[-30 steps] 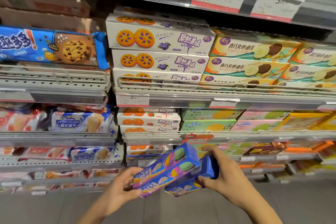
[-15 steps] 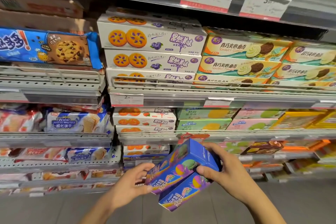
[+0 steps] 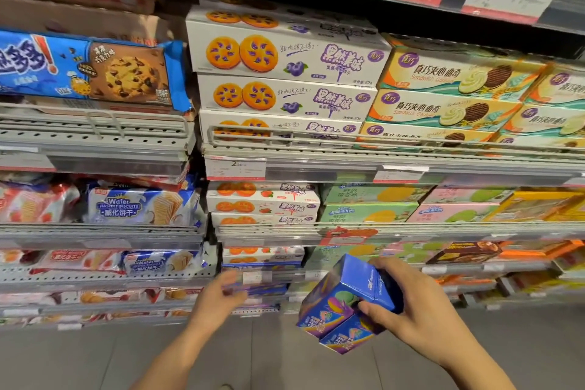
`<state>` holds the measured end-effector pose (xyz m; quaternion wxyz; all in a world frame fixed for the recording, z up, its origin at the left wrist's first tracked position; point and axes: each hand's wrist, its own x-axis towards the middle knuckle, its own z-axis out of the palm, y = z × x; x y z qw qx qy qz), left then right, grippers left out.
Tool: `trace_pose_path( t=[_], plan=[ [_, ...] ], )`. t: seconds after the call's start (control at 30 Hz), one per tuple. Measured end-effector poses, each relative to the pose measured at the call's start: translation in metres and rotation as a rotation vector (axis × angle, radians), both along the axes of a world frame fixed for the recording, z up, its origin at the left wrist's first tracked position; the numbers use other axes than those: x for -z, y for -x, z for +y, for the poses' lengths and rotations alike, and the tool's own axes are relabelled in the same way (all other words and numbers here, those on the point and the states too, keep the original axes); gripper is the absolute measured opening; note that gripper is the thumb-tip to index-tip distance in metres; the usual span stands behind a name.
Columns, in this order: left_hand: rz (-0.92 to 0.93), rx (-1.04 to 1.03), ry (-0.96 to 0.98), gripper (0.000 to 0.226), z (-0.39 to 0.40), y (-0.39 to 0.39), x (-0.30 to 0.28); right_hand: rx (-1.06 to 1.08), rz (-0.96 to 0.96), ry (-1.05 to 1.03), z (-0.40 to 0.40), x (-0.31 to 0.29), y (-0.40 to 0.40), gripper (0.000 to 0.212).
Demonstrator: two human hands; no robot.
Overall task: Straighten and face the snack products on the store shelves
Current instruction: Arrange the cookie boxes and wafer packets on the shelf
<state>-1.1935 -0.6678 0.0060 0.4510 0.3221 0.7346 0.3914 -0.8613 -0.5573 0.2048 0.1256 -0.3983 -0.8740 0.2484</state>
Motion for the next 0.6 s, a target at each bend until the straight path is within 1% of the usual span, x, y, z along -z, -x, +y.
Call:
trace_pose_path(
  t=[0.07,0.17,0.2,0.3,0.37,0.47,0.53,0.6],
  plan=[
    [0.010,-0.078,0.036,0.037,0.007,0.015,0.007,0.029,-0.024,-0.001,-0.001,0.000,-0.005,0.048],
    [0.043,-0.123,0.053,0.033,0.021,0.032,0.020,0.075,-0.054,-0.003,-0.005,-0.001,-0.010,0.048],
    [0.072,-0.130,0.049,0.037,0.026,0.036,0.025,0.095,-0.066,0.000,-0.006,-0.001,-0.011,0.048],
    [0.100,-0.079,0.054,0.064,0.045,0.045,0.034,0.160,-0.096,0.019,-0.010,-0.001,-0.013,0.046],
    [0.104,0.005,0.067,0.068,0.058,0.048,0.040,0.192,-0.103,0.035,-0.013,0.000,-0.013,0.046],
    [0.188,0.074,0.088,0.052,0.078,0.052,0.051,0.216,-0.108,0.049,-0.017,0.003,-0.014,0.054],
    [0.235,0.062,0.146,0.039,0.086,0.056,0.057,0.225,-0.120,0.063,-0.018,0.004,-0.014,0.058],
    [0.286,0.042,0.166,0.043,0.086,0.065,0.069,0.230,-0.130,0.068,-0.017,0.006,-0.013,0.056]
  ],
)
